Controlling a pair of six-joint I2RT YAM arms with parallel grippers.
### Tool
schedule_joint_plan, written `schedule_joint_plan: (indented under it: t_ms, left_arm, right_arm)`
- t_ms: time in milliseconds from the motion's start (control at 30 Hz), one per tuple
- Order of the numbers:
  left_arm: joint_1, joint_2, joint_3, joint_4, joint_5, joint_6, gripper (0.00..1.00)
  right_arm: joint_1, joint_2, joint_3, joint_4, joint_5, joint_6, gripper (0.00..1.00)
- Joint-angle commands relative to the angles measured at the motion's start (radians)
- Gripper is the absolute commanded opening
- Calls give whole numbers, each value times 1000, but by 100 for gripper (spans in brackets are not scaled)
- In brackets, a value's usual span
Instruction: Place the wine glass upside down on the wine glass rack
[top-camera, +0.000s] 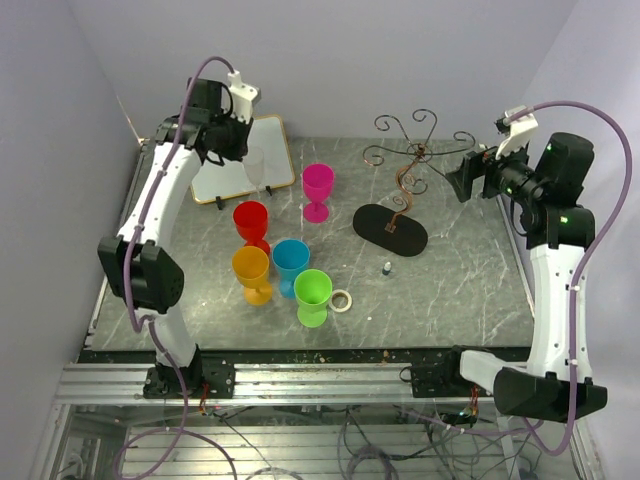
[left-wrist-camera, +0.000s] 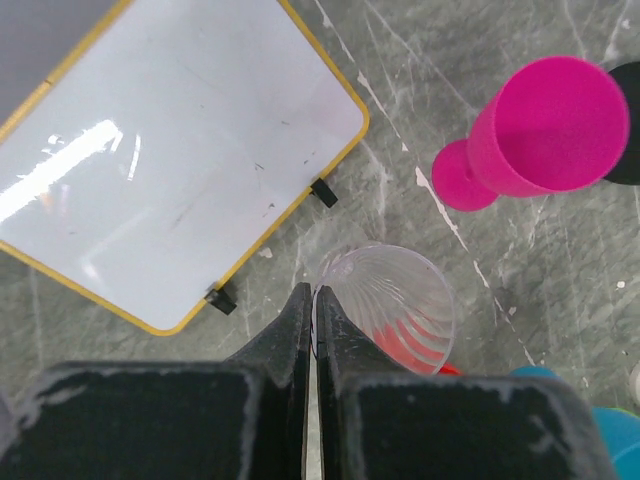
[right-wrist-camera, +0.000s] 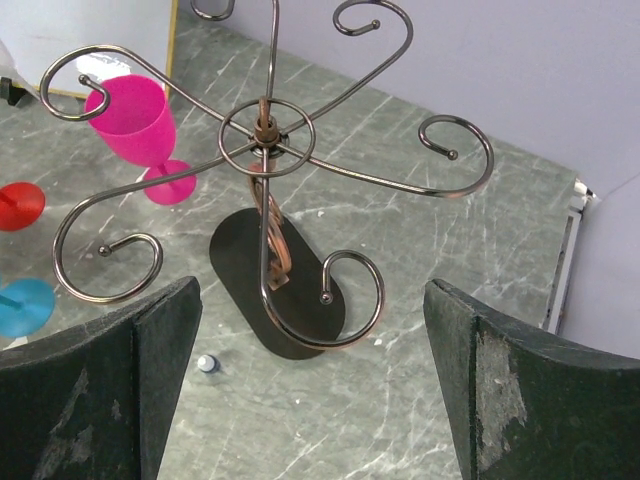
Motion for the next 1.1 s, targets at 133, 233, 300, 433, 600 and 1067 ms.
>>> schedule_joint_plan:
  t_ms: [133,233,300,433,600,1067]
  left_arm:
    - [-7,-235,31,53,41,31,7]
    - [-7,-297,29,103,53,8,7]
    - [-7,-332,33,148,68,-9,7]
    - [-7,-382,31,265,153,-79,7]
    - [-7,-416,-10,436,301,-267,7]
    - [-20,-370,-31,689,459,-627,7]
  right_arm:
    - [-9,-22,60,-13,-44,-22,94]
    - [-9,-14,83,-3,-125,-17,94]
    - [-9,-5,96,21,-177,-7,95]
    - [-7,34,125,87,-256,64,95]
    - [13,99,145,222,-304,203,90]
    - [364,328,283,382,-160,426,72]
